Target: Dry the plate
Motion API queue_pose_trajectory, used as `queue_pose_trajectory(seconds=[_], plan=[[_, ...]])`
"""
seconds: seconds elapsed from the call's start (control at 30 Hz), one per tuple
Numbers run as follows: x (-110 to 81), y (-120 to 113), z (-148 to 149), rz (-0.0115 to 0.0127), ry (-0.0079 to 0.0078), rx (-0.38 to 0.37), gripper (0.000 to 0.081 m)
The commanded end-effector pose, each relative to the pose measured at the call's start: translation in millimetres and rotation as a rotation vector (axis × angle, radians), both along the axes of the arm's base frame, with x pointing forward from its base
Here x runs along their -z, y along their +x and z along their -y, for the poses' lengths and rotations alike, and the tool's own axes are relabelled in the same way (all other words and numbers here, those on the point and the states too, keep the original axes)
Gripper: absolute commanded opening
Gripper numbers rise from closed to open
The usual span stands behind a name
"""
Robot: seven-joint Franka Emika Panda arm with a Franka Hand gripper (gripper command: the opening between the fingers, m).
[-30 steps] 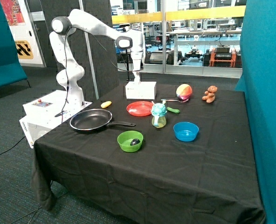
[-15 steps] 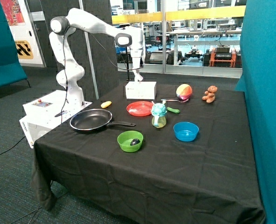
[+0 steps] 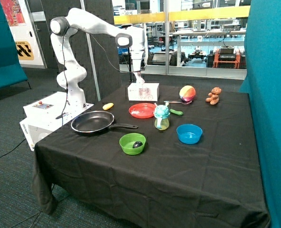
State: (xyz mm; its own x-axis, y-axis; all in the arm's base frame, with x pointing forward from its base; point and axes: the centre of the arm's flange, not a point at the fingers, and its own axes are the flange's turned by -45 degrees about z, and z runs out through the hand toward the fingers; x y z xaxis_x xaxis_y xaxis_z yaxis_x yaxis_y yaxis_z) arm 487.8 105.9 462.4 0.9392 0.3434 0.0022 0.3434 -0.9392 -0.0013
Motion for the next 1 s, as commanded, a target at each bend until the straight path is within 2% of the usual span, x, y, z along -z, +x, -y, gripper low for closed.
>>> queue_pose_trajectory(seconds=[0.0, 0.1, 0.5, 0.97], plan=[[10.3, 20.3, 47.5, -0.0017, -0.0019, 0.066, 0.0], [15.5, 23.8, 60.0, -0.0016, -0.002, 0.058, 0.0], [37.2, 39.4, 106.9, -0.0017, -0.0019, 0.106, 0.0], [72.6, 52.5, 121.2, -0.0017, -0.0019, 0.093, 0.0]])
